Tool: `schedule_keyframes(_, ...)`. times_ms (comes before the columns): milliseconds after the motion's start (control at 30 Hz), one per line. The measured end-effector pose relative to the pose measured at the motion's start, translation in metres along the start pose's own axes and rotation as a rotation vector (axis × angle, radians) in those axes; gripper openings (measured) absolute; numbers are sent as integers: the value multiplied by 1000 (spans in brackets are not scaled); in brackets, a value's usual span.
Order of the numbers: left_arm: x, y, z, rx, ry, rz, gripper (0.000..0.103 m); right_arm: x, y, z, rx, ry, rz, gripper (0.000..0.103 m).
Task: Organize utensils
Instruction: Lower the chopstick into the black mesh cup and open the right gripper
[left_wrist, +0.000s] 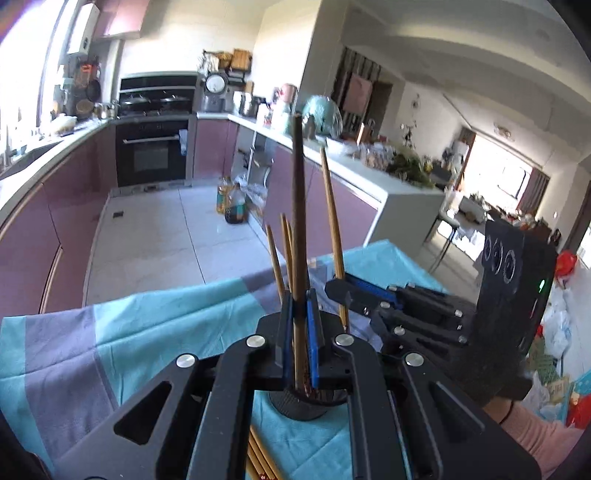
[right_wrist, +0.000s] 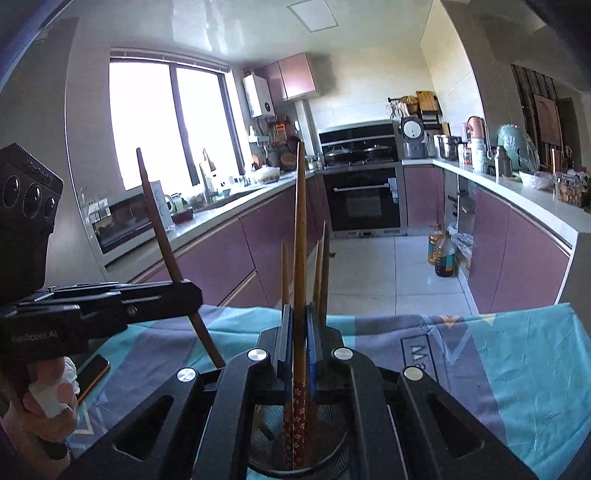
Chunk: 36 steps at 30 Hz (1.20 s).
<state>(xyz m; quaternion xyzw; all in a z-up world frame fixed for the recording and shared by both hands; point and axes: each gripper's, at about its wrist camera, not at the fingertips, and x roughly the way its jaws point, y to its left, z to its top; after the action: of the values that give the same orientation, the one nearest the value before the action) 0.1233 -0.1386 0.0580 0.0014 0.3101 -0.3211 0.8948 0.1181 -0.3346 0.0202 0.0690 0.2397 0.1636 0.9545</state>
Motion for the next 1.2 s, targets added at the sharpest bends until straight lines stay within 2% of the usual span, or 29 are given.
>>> schedule_keyframes(200, 23, -2, -13, 38, 103, -16, 8, 2, 2, -10, -17, 103, -14, 6)
schedule_keyframes(333, 45, 8, -16, 22, 158, -20, 8, 14, 0, -16, -11, 178, -30, 6)
schedule_keyframes(533, 67, 20, -17, -22, 198, 1, 8, 18, -4, -21, 23, 183, -50, 10)
schedule_keyframes(600, 67, 20, -21, -15, 190, 5, 8, 16, -2, -22, 24, 176, -44, 11)
schedule_keyframes(700, 60, 21, -26, -12, 164, 23, 10, 10, -2, -21, 24, 157, -45, 20)
schedule_keyframes(767, 52, 22, -29, -10, 140, 35, 12, 6, -1, -20, 29, 144, -35, 20)
schedule_keyframes(900, 29, 24, -38, -4, 73, 75, 24, -8, 8, -21, 16, 113, -7, 20)
schedule_keyframes(1000, 13, 29, -47, -2, 37, 93, 28, -23, 19, -23, -5, 90, 27, 22)
schedule_keyframes(1100, -1, 34, -62, 6, 24, 119, 32, -39, 32, -31, -35, 80, 79, 27)
schedule_keyframes(1200, -6, 40, -79, 22, 46, 152, 33, -47, 45, -42, -60, 98, 123, 28)
